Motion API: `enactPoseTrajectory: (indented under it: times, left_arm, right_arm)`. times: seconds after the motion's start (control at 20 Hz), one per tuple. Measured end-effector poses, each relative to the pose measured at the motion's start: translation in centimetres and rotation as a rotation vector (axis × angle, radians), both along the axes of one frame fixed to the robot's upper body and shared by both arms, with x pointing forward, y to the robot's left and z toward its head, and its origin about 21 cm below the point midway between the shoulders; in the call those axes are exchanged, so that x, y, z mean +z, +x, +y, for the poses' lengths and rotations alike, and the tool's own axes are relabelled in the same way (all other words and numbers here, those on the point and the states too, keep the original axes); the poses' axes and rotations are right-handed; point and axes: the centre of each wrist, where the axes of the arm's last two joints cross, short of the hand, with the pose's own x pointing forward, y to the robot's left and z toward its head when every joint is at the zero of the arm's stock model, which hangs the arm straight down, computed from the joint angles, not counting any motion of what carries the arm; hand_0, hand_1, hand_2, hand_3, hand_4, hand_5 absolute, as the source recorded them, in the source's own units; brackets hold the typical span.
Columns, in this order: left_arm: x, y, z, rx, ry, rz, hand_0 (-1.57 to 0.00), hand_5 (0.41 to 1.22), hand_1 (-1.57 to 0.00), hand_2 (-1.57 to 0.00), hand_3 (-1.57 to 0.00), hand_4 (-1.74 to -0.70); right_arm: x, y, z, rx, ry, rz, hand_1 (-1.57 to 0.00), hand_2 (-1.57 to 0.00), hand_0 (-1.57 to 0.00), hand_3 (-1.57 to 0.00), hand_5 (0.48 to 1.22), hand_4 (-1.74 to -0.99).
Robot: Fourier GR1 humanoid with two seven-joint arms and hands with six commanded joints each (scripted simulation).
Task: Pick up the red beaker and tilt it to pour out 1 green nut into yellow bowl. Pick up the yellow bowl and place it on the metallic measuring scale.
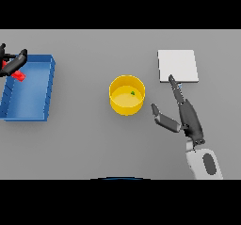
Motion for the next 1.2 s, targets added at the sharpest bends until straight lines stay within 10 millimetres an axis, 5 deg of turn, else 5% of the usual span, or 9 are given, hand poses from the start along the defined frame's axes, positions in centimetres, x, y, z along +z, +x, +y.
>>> enactPoseTrajectory:
  times: [0.2, 0.55, 1.2]
  left_arm:
    - [0.0, -0.1, -0.1, 0.001, -0.013, -0.013, -0.01, 0.67, -0.01, -0.01, -0.01, -0.72]
    - [-0.3, 0.2, -0.3, -0.021, -0.028, -0.008, 0.0, 0.676, 0.0, 0.0, 0.0, -0.71]
    - [0.1, -0.3, 0.1, -0.023, -0.059, -0.025, 0.0, 0.688, 0.0, 0.0, 0.0, -0.72]
  right_arm:
    - [1.9, 1.9, -0.4, 0.168, -0.285, 0.001, 0.0, 0.0, 0.0, 0.0, 0.708, -1.204]
    - [4.8, 5.6, 2.8, 0.499, -0.849, -0.145, 0.0, 0.0, 0.0, 0.0, 0.705, -1.223]
    - [4.2, 10.1, 7.4, 0.777, -1.263, -0.078, 0.0, 0.0, 0.0, 0.0, 0.708, -1.25]
